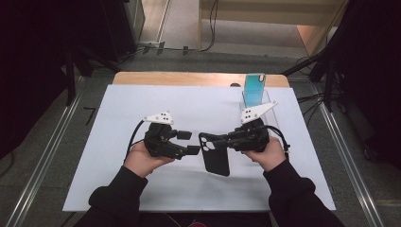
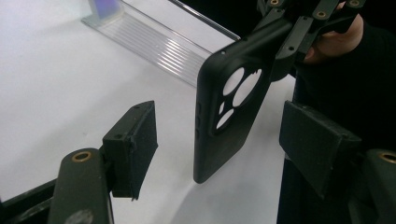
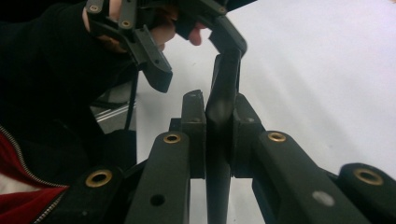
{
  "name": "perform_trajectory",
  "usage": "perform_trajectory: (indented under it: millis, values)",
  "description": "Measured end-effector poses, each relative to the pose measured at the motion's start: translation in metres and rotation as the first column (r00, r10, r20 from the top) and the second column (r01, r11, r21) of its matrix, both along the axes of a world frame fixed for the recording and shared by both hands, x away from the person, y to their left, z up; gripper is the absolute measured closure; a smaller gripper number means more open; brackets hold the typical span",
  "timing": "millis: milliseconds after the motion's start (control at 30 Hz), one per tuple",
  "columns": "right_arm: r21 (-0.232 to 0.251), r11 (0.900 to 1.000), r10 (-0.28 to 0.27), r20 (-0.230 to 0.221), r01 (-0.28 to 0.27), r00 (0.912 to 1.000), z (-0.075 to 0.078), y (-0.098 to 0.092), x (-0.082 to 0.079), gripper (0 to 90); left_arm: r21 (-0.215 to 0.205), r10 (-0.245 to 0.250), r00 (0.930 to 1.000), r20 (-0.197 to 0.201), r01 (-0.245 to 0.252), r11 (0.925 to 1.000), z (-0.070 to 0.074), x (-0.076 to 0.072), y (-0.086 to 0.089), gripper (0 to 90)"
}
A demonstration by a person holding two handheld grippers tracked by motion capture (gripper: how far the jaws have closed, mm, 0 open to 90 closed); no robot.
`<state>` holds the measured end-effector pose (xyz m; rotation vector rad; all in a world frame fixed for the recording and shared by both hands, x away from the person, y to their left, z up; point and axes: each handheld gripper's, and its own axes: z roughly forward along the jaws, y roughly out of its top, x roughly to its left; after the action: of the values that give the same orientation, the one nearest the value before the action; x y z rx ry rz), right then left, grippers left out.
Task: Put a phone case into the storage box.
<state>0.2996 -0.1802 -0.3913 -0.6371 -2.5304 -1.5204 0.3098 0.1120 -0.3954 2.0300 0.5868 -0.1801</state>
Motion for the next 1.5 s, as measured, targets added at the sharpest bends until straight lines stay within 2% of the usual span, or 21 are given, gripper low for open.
perform_trajectory:
  millis: [233, 400, 533, 600, 667, 767, 800, 867, 1000, 1167, 1200, 1233, 1267, 1333, 1367, 1433, 1500]
  values:
    - [-0.001, 0.999, 0.054, -0.008, -0.054, 0.9985, -0.003, 0.006, -0.001, 77.3, 0.011, -0.026, 0.9997, 0.006, 0.026, 0.9996, -0.001, 0.000, -0.003, 32.3]
    - [0.046, 0.995, 0.084, 0.006, -0.084, 0.9964, -0.002, 0.008, -0.002, 77.3, 0.010, -0.048, 0.9989, 0.004, 0.048, 0.9988, -0.003, 0.000, -0.004, 33.8]
    - [0.060, 0.993, 0.103, 0.001, -0.102, 0.9947, -0.001, 0.009, -0.002, 77.3, 0.004, -0.054, 0.9985, 0.012, 0.054, 0.9985, -0.003, -0.001, -0.005, 38.6]
    - [0.058, 0.992, 0.112, 0.002, -0.112, 0.9937, -0.003, 0.010, -0.002, 77.3, 0.009, -0.058, 0.9983, 0.006, 0.058, 0.9983, -0.003, 0.000, -0.005, 41.8]
    - [0.059, 0.991, 0.118, 0.000, -0.118, 0.9930, -0.003, 0.011, -0.002, 77.3, -0.006, -0.081, 0.9967, 0.011, 0.081, 0.9967, -0.004, -0.001, -0.005, 49.4]
    - [0.069, 0.990, 0.125, -0.009, -0.124, 0.9921, -0.004, 0.011, -0.001, 77.4, -0.026, -0.128, 0.9912, 0.031, 0.129, 0.9913, -0.004, -0.002, -0.004, 62.4]
    - [0.075, 0.989, 0.130, -0.012, -0.128, 0.9915, -0.004, 0.011, 0.000, 77.3, -0.020, -0.142, 0.9889, 0.043, 0.143, 0.9895, -0.004, -0.002, -0.004, 66.1]
    - [0.074, 0.990, 0.121, -0.020, -0.119, 0.9924, -0.005, 0.010, 0.001, 77.1, -0.022, -0.160, 0.9863, 0.041, 0.161, 0.9867, -0.004, -0.002, -0.003, 71.8]
    - [0.092, 0.989, 0.119, -0.026, -0.116, 0.9925, -0.006, 0.005, 0.005, 75.4, -0.010, -0.179, 0.9815, 0.069, 0.180, 0.9836, -0.001, -0.004, -0.005, 77.0]
    - [0.099, 0.989, 0.111, -0.027, -0.108, 0.9934, -0.006, 0.004, 0.005, 72.1, -0.005, -0.189, 0.9795, 0.070, 0.189, 0.9819, 0.002, -0.005, -0.005, 77.7]
    - [0.100, 0.990, 0.103, -0.028, -0.100, 0.9943, -0.006, 0.004, 0.005, 70.7, -0.007, -0.185, 0.9804, 0.068, 0.186, 0.9825, 0.002, -0.005, -0.004, 77.7]
    - [0.103, 0.991, 0.090, -0.021, -0.087, 0.9958, -0.006, 0.004, 0.005, 64.8, -0.004, -0.182, 0.9808, 0.071, 0.182, 0.9832, 0.002, -0.005, -0.004, 77.7]
    - [0.109, 0.992, 0.068, -0.019, -0.066, 0.9975, -0.006, 0.004, 0.005, 54.7, -0.003, -0.181, 0.9808, 0.073, 0.181, 0.9834, 0.002, -0.005, -0.003, 77.7]
    - [0.125, 0.992, 0.032, -0.023, -0.029, 0.9992, -0.007, 0.002, 0.006, 42.0, -0.001, -0.164, 0.9842, 0.067, 0.164, 0.9864, 0.004, -0.005, -0.001, 77.7]
    - [0.128, 0.992, 0.021, -0.016, -0.019, 0.9997, -0.007, 0.001, 0.006, 37.1, 0.001, -0.151, 0.9873, 0.049, 0.151, 0.9885, 0.005, -0.004, 0.000, 77.7]
    - [0.121, 0.992, -0.025, 0.016, 0.023, 0.9996, -0.006, 0.000, 0.004, 29.8, 0.012, -0.118, 0.9929, 0.014, 0.118, 0.9930, 0.007, -0.002, 0.002, 77.5]
    - [0.124, 0.991, -0.064, 0.037, 0.059, 0.9973, -0.006, -0.002, 0.004, 27.1, 0.026, -0.093, 0.9952, 0.029, 0.093, 0.9954, 0.009, -0.003, 0.004, 77.5]
